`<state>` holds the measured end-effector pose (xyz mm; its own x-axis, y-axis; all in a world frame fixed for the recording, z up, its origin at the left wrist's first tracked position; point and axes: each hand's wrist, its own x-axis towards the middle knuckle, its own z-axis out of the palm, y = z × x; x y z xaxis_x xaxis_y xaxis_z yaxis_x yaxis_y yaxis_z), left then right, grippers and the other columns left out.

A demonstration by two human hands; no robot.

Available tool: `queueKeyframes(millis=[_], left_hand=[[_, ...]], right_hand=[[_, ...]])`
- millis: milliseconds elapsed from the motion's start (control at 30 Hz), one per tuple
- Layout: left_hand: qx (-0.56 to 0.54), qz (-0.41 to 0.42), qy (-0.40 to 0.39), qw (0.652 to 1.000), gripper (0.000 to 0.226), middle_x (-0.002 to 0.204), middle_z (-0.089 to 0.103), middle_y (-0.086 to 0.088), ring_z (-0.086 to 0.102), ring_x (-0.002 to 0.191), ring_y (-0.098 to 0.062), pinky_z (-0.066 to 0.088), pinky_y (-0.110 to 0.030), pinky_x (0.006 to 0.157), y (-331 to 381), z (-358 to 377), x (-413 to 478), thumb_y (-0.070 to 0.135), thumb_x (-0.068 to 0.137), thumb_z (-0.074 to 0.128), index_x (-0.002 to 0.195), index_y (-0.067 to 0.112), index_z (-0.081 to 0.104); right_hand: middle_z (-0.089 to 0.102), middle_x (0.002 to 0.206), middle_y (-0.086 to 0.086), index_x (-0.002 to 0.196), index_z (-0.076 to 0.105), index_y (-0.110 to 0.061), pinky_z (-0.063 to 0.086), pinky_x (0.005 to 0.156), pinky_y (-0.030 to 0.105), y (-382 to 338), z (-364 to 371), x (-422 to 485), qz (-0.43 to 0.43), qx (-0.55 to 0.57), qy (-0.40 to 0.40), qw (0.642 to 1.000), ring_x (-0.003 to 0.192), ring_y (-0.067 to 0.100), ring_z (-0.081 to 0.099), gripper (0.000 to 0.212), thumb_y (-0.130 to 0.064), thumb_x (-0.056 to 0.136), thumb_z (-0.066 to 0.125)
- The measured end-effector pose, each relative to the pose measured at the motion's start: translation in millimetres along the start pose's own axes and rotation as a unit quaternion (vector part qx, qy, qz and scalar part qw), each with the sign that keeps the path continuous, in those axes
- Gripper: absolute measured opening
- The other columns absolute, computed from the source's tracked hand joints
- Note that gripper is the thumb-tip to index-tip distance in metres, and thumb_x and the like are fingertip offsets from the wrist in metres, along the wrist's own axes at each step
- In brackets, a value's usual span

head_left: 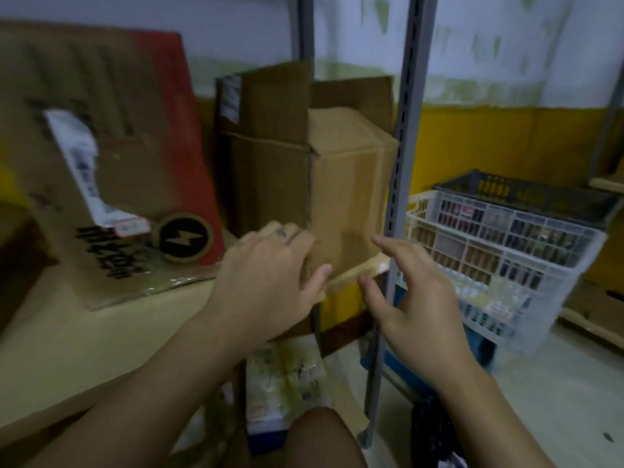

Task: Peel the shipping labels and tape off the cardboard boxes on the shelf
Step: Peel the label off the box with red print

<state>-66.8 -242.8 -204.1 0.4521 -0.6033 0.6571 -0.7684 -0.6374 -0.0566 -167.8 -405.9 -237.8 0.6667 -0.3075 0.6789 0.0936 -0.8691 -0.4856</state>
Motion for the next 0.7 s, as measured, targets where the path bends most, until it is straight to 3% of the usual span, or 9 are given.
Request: queueKeyframes(millis=[200,333,433,533,700], left_hand=[[0.038,-0.035,0.047,0.998,0.043,0.105,0.067,0.005,0.062,0.099,-0.017,0.05,-0.035,0.075,-53.7,-52.1,-14.8,0.051,0.09,0.05,0.118,0.024,0.066],[0.08,-0.068,0.092,0.99,0.041,0.105,0.068,0.003,0.063,0.098,-0.02,0.05,-0.035,0.075,-91.0,-77.6,-23.8,0.048,0.087,0.05,0.114,0.021,0.068],[0.109,-0.095,0.132,0.981,0.039,0.108,0.067,-0.001,0.061,0.103,-0.023,0.051,-0.037,0.077,-124.6,-95.8,-30.0,0.039,0.084,0.058,0.114,0.017,0.068],[0.127,-0.099,0.156,0.974,0.039,0.119,0.064,-0.005,0.056,0.114,-0.026,0.052,-0.042,0.085,-154.0,-113.5,-30.9,0.028,0.084,0.067,0.12,0.015,0.064],[0.133,-0.119,0.196,0.964,0.049,0.139,0.051,-0.006,0.044,0.128,-0.026,0.044,-0.044,0.103,-191.3,-139.0,-19.5,0.021,0.084,0.064,0.133,0.015,0.055]], right_hand=[[0.054,0.125,-0.015,0.134,0.053,-0.027,0.042,0.1,0.024,-62.4,31.0,30.1,-0.085,0.044,-0.018,0.995,0.12,0.003,0.048,0.048,-0.034,0.088,0.065],[0.052,0.126,-0.017,0.136,0.051,-0.028,0.038,0.1,0.017,-101.1,56.7,50.4,-0.122,0.06,-0.03,0.99,0.12,-0.001,0.047,0.05,-0.038,0.088,0.065],[0.048,0.126,-0.02,0.137,0.047,-0.032,0.041,0.1,0.02,-133.6,77.2,67.5,-0.135,0.082,-0.055,0.986,0.119,-0.001,0.047,0.053,-0.043,0.088,0.063],[0.045,0.122,-0.024,0.136,0.045,-0.035,0.046,0.096,0.025,-163.6,96.7,85.9,-0.135,0.119,-0.088,0.98,0.114,-0.001,0.049,0.051,-0.044,0.089,0.062],[0.051,0.115,-0.022,0.13,0.051,-0.035,0.05,0.091,0.029,-203.7,123.4,113.7,-0.136,0.167,-0.083,0.973,0.105,-0.001,0.052,0.044,-0.041,0.088,0.065]])
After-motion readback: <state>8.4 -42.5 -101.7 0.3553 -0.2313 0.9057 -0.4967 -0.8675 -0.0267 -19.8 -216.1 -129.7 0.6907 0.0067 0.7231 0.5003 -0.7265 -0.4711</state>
